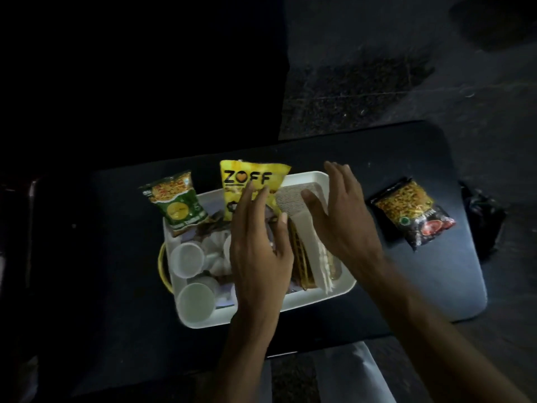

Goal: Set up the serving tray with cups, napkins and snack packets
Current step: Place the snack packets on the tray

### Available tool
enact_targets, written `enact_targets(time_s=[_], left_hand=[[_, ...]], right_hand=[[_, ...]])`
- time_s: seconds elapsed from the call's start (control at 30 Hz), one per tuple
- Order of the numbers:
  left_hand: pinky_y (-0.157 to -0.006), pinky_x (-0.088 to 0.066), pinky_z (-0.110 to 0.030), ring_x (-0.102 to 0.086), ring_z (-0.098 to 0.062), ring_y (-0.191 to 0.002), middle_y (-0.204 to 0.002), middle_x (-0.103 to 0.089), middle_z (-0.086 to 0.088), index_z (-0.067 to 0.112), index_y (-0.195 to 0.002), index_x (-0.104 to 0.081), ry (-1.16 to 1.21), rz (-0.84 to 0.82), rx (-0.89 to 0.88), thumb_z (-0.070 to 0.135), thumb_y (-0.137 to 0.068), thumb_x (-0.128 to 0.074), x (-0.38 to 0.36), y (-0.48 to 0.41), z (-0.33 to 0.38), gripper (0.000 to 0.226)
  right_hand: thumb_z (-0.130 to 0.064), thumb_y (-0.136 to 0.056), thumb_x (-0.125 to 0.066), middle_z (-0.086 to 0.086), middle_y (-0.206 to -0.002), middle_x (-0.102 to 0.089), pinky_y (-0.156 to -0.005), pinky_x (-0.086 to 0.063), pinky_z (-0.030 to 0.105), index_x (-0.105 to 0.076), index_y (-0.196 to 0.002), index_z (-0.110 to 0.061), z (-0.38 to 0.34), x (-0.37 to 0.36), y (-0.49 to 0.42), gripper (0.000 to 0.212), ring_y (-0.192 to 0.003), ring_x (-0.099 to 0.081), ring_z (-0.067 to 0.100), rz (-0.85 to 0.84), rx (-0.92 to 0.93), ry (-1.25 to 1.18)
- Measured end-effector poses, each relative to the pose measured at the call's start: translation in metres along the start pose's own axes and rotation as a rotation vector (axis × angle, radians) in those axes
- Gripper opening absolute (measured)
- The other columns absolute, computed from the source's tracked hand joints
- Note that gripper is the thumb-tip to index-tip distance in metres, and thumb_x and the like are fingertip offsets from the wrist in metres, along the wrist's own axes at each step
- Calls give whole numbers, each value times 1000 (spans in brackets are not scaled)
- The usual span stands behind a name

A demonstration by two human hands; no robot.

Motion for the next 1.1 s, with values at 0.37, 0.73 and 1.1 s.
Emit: enact_targets(time_s=[0.37,0.73,1.1], left_hand=[[-113,-41,-34,-41,-24,-147,-160,-42,-6,14,-144,-55,-217,-459,-310,23,-101,-59,-135,35,84,44],[-116,-42,-40,-24,-23,-154,-168,-23,-6,18,-155,-34,-421,-780,-318,30,-106,-46,-263,43,84,52],[-116,-36,-31,-30,-18,-153,-169,-23,0,21,-156,-34,-363,-728,-160,33,-106,-46,-269,69,63,53]], right_hand=[[-43,-102,-41,14,-159,-24,-115,-32,49,-26,-151,-6,130,39,33,63,-147,-23,29,-52,-169,2],[-40,-92,-61,11,-154,-30,-113,-33,49,-38,-145,-15,215,73,40,64,-147,-17,32,25,-247,65],[-44,-73,-82,-17,-104,-66,-91,-57,45,-35,-132,-43,280,52,39,75,-97,-67,4,64,-557,-666]])
Point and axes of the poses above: each hand's wrist, its own y-axis away from the middle knuckle, its own x-axis out of the back of the hand, z = x × y, the point moved 9 cm from there along -y, towards the middle knuckle
